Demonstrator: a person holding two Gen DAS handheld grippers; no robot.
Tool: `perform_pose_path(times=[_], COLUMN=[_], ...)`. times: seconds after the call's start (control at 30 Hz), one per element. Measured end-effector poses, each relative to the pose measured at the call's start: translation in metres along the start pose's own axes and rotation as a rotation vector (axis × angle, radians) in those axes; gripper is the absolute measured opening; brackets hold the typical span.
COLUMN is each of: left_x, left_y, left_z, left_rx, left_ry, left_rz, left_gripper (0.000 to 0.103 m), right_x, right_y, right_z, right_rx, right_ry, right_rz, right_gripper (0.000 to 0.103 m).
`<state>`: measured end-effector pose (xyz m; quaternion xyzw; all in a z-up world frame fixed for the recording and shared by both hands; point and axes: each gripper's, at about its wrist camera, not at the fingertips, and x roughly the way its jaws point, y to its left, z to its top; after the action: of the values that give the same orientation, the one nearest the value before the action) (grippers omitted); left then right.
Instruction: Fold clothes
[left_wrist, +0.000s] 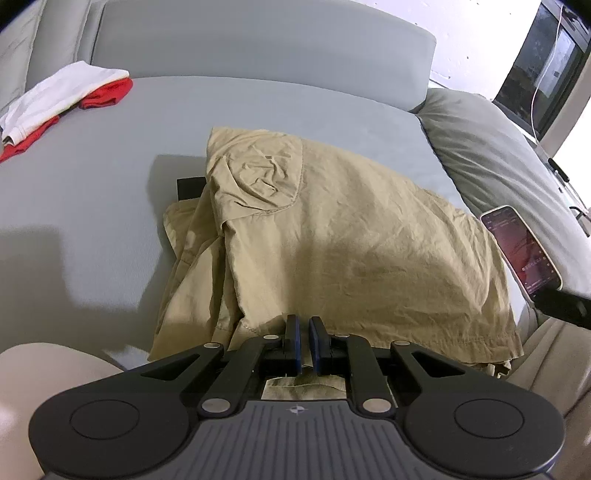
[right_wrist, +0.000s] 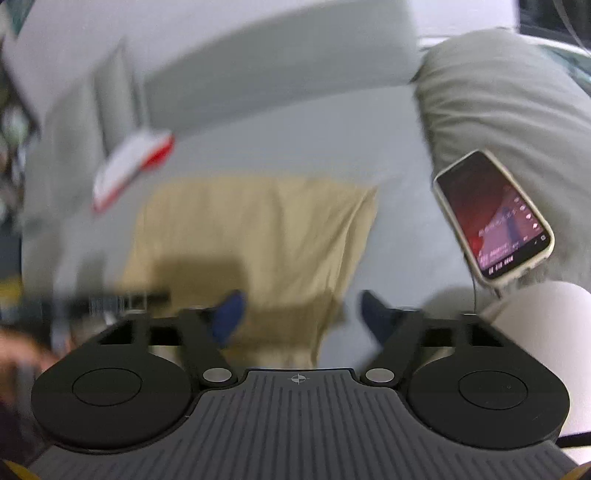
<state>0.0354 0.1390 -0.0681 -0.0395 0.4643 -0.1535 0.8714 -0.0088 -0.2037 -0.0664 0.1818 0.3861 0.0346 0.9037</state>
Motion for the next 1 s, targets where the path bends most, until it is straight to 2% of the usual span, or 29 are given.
perform_pose_path(times=[0.13, 0.23, 0.33, 0.47, 0.53, 0.6, 0.67, 0.77, 0.83, 0.87, 0.93, 1.0], left_x=[-0.005, -0.015, -0.041, -0.058, -0.048, -0.030, -0.004, 0.036, 0.062, 0.072, 0.079, 0.071], left_y=[0.004, 0.011, 0.021, 0.020, 0.007, -0.012, -0.039, -0.073, -0.081, -0.076, -0.054, -0.025], left_z=[-0.001, -0.001, 0.002, 0.029, 0.047, 0.066, 0.081, 0.090, 0.096, 0.098, 0.100, 0.098], left_rx=[-0.010, -0.004, -0.022, -0.036, -0.036, -0.025, 0.029, 0.175, 0.227, 0.219, 0.165, 0.073], left_ry=[0.033, 0.109, 0.047, -0.158, -0.210, -0.222, -0.226, -0.249, -0.240, -0.217, -0.186, -0.166], left_rz=[-0.020, -0.015, -0.047, -0.119, -0.139, -0.173, -0.183, -0.115, -0.059, -0.021, 0.008, -0.035], left_gripper=[0.015, 0.015, 0.029, 0.027, 0.021, 0.018, 0.018, 0.019, 0.021, 0.025, 0.011, 0.012], right_x=[0.030, 0.055, 0.063, 0.067, 0.068, 0.067, 0.064, 0.063, 0.063, 0.063, 0.064, 0.064], right_y=[-0.022, -0.026, -0.009, 0.010, 0.012, 0.013, 0.013, 0.011, 0.011, 0.012, 0.011, 0.011], right_z=[0.010, 0.011, 0.007, -0.003, -0.005, -0.007, -0.008, -0.009, -0.009, -0.009, -0.008, -0.008], right_rx=[0.139, 0.130, -0.003, -0.144, -0.164, -0.175, -0.177, -0.169, -0.167, -0.168, -0.169, -0.168], right_ry=[0.020, 0.044, 0.038, 0.019, 0.009, 0.000, -0.008, -0.012, -0.012, -0.010, -0.008, -0.007], right_rz=[0.016, 0.012, -0.026, -0.087, -0.097, -0.098, -0.096, -0.091, -0.088, -0.087, -0.086, -0.084], right_gripper=[0.083, 0.064, 0.040, 0.038, 0.038, 0.038, 0.038, 0.038, 0.038, 0.038, 0.038, 0.038])
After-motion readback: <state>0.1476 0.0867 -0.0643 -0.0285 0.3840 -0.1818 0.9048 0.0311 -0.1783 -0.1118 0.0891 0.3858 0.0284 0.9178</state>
